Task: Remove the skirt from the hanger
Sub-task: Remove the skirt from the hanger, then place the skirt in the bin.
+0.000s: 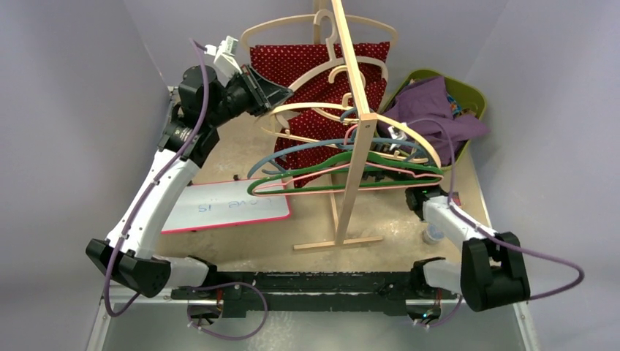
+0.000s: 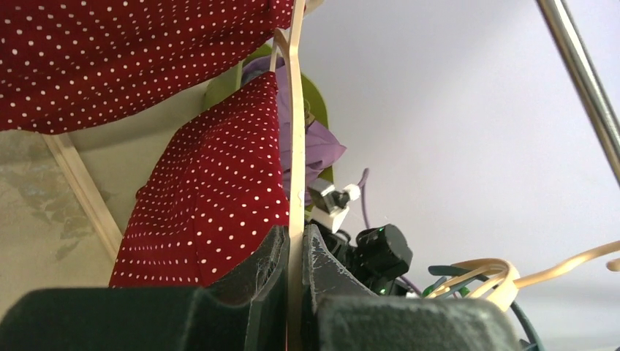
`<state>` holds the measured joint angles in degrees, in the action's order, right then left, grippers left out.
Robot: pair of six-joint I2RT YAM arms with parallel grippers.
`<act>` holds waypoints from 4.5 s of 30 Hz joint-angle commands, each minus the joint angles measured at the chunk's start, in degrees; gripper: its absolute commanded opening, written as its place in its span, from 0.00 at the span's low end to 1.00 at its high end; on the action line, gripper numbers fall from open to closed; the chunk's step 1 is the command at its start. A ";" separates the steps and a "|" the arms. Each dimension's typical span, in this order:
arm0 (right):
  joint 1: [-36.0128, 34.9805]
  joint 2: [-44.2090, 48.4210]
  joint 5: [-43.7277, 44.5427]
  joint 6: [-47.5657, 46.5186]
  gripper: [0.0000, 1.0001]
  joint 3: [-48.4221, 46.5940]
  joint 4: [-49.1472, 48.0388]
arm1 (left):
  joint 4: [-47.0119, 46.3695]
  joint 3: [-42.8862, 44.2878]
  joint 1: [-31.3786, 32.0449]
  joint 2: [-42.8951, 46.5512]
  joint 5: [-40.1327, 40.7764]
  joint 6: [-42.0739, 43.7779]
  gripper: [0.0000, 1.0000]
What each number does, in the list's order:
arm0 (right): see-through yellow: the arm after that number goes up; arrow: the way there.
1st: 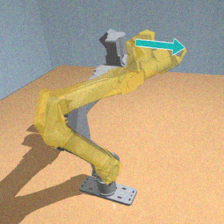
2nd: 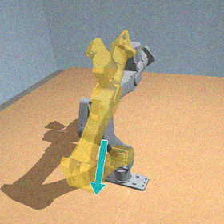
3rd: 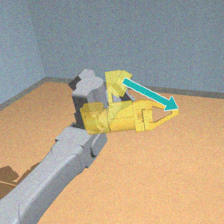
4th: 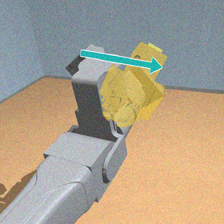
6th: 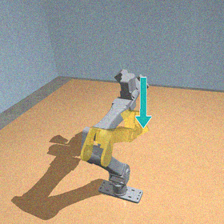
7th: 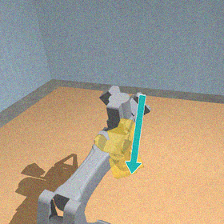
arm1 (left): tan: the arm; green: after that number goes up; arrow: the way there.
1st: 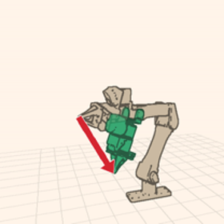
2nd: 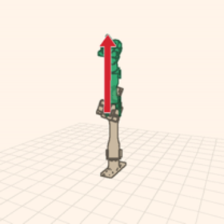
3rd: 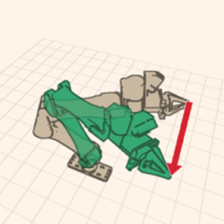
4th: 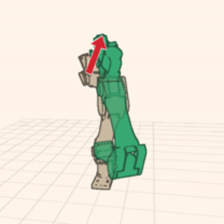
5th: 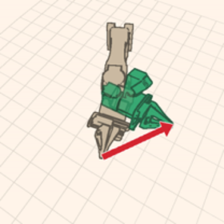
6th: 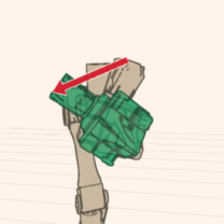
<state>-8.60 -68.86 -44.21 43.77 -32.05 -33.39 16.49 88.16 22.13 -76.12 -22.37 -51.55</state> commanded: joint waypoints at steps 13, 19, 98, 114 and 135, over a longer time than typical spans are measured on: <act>-12.85 -18.22 1.72 20.88 0.99 -0.47 -40.71 | -10.05 -1.99 -0.08 3.73 -0.20 -3.02 0.00; -16.37 -25.20 5.38 26.03 0.96 -2.04 -50.04 | -11.05 -2.21 -0.13 3.60 -1.11 -4.08 0.00; 15.40 25.48 51.53 -16.98 0.00 -15.22 48.66 | 8.25 -6.67 -0.16 23.94 24.45 22.14 0.00; 16.87 11.72 54.63 -23.51 0.00 -52.17 54.92 | 12.60 -11.64 1.35 30.33 29.31 27.18 0.00; 18.40 -20.02 47.12 -29.17 0.00 -104.06 47.89 | 14.01 -10.48 1.34 28.63 30.01 23.51 0.00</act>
<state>8.34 -86.04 4.71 14.96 -132.35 20.78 32.56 75.94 23.33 -47.72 6.81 -26.39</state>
